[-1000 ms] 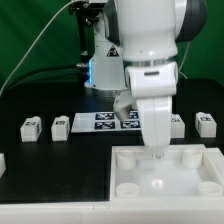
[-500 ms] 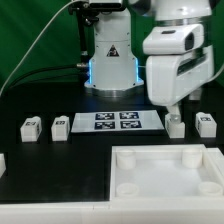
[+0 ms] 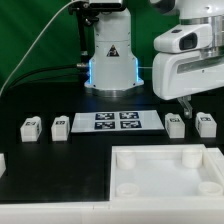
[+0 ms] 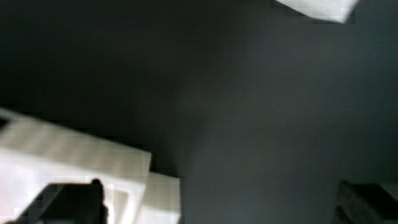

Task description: Assemble one leg

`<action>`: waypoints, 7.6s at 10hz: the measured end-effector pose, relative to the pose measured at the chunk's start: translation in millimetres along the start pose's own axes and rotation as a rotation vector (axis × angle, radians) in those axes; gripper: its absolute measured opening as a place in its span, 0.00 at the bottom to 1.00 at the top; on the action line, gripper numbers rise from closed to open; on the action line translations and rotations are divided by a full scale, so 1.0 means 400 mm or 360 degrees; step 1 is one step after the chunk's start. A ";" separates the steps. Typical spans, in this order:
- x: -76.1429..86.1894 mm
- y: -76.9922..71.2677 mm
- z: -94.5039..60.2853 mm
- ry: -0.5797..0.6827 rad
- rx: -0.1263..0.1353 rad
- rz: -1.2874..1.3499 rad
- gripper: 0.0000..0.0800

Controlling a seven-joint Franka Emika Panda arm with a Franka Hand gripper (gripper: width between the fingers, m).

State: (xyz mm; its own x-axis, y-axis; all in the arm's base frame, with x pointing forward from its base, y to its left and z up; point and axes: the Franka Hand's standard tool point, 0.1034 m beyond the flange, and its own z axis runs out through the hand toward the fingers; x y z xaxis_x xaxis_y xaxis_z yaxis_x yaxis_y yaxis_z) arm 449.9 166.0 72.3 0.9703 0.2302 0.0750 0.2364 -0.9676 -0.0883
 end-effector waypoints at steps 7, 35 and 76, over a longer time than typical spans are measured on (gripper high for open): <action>-0.081 -0.060 0.047 -0.0553 0.0012 0.0284 0.81; -0.204 -0.091 0.145 -0.1570 -0.0011 0.0339 0.36; 0.354 0.225 0.005 0.0824 -0.0091 0.0042 0.36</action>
Offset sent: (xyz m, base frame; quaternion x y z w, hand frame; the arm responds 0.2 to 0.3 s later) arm -0.0184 -0.0024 -0.0109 0.0120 -0.0117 0.0484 0.9987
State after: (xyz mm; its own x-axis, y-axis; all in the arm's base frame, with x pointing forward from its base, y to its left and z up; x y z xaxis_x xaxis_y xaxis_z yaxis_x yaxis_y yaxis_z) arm 608.7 111.9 73.0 0.8196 0.1381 0.5561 0.1947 -0.9799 -0.0436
